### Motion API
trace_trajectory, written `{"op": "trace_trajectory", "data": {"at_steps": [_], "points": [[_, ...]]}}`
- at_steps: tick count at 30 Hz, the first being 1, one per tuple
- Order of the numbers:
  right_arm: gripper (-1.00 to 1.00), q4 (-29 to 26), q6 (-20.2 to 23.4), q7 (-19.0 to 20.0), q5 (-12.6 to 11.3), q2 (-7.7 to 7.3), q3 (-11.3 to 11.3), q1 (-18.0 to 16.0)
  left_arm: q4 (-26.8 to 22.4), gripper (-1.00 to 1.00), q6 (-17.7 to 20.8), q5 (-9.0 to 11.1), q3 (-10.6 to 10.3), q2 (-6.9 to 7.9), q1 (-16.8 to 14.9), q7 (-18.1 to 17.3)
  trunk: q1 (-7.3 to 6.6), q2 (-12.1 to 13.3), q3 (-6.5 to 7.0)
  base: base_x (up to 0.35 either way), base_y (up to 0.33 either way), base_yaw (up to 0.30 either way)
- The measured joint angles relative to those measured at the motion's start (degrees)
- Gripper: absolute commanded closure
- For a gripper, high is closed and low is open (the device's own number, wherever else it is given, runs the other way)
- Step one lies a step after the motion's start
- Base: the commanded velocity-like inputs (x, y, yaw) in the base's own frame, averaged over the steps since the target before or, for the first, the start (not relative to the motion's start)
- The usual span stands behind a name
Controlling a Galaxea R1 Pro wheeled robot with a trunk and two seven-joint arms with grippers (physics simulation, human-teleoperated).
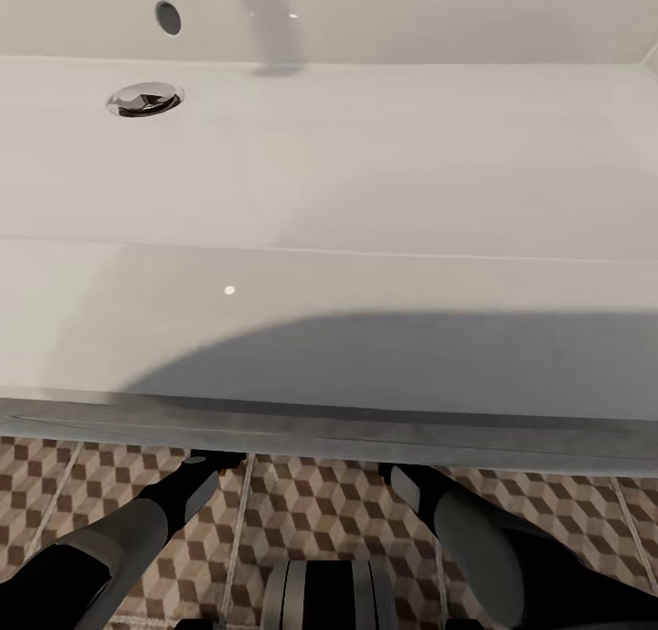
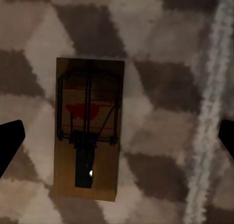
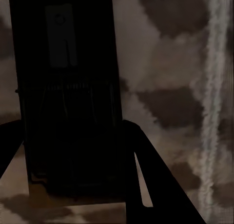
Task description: Take the four mousetraps from the cabinet in the bathroom and place them on the bathroom floor. Make sure all four end up on the same floor surface, and ensure that at least two of them are either under or directly next to the same bathroom sink.
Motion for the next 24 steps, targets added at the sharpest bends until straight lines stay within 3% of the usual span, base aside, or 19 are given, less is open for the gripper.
{"op": "trace_trajectory", "data": {"at_steps": [3, 8, 24], "points": [[1.00, 0.0, 0.0, -0.7, 0.1, 0.04, -2.1, 0.0, 0.0, -1.00, 0.0, 0.0, 0.0, 0.00, 0.0, 0.0, 0.00, 0.0, 0.00, 0.000, 0.000, 0.000], [1.00, 0.1, 0.0, -0.9, 0.0, 0.11, -3.2, -0.1, 0.0, -1.00, 0.0, 0.0, 0.0, 0.00, 0.0, 0.0, 0.00, 0.0, 0.00, 0.000, 0.000, 0.000], [1.00, 0.1, 1.7, -0.9, 0.1, 0.14, -3.5, -0.1, 0.0, -1.00, 0.0, 0.0, 0.0, 0.00, 0.0, 0.0, 0.00, 0.0, 0.00, 0.000, 0.000, 0.000]]}}
